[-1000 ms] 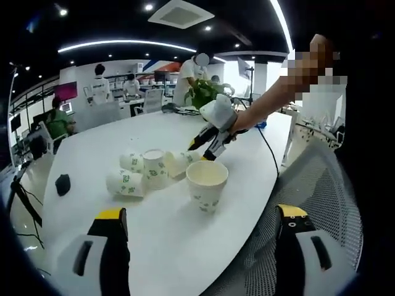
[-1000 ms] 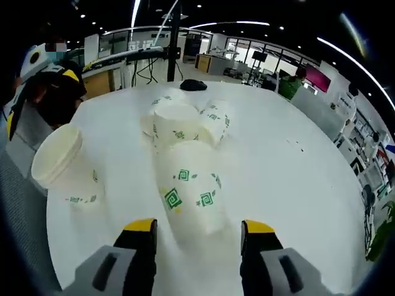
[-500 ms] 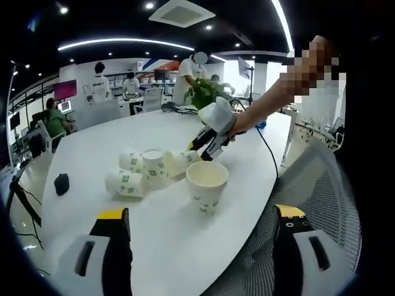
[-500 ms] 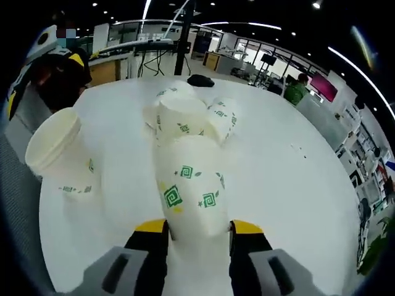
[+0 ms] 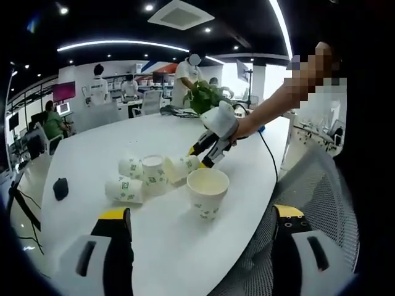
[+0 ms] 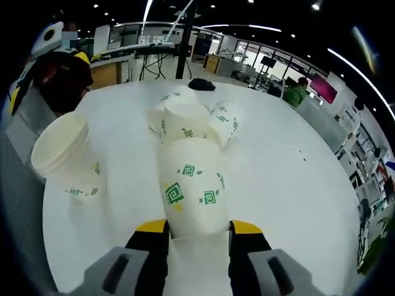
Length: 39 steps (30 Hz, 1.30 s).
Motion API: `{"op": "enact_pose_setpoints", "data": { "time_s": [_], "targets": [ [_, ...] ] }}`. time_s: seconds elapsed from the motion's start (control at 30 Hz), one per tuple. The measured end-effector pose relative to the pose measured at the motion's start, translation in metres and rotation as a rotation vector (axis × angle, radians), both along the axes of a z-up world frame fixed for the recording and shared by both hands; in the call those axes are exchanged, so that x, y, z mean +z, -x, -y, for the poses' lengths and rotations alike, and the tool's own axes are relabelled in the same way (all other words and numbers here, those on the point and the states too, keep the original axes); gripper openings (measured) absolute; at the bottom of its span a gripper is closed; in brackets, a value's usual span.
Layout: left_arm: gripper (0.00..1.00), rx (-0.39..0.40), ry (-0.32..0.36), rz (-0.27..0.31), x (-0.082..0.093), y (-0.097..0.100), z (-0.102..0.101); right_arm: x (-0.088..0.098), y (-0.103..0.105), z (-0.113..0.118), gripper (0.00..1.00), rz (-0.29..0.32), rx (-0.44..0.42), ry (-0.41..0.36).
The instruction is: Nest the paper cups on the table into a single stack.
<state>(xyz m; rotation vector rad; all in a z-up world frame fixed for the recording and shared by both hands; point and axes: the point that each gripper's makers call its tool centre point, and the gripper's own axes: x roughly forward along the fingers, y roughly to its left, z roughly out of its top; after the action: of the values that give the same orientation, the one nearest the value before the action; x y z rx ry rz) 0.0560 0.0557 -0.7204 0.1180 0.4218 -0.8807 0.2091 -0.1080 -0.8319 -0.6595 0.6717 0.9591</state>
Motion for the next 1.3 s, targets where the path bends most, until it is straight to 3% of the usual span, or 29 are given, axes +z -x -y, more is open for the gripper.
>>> {"op": "enact_pose_setpoints", "data": {
  "time_s": [0.5,0.67,0.83,1.3],
  "targets": [
    [0.91,-0.018,0.021,0.014,0.005,-0.001,0.008,0.012,0.009,0.016,0.36,0.027,-0.046,-0.034],
    [0.91,-0.021,0.060,0.024,0.015,-0.005,0.012,0.023,0.015,0.018,0.36,0.038,-0.078,-0.075],
    [0.89,-0.032,0.058,0.028,0.018,-0.008,0.014,0.032,0.019,0.019,0.36,0.061,-0.081,-0.102],
    [0.71,-0.111,0.042,0.028,0.024,-0.013,0.029,0.070,0.049,-0.002,0.36,0.120,-0.056,-0.185]
  ]
}}
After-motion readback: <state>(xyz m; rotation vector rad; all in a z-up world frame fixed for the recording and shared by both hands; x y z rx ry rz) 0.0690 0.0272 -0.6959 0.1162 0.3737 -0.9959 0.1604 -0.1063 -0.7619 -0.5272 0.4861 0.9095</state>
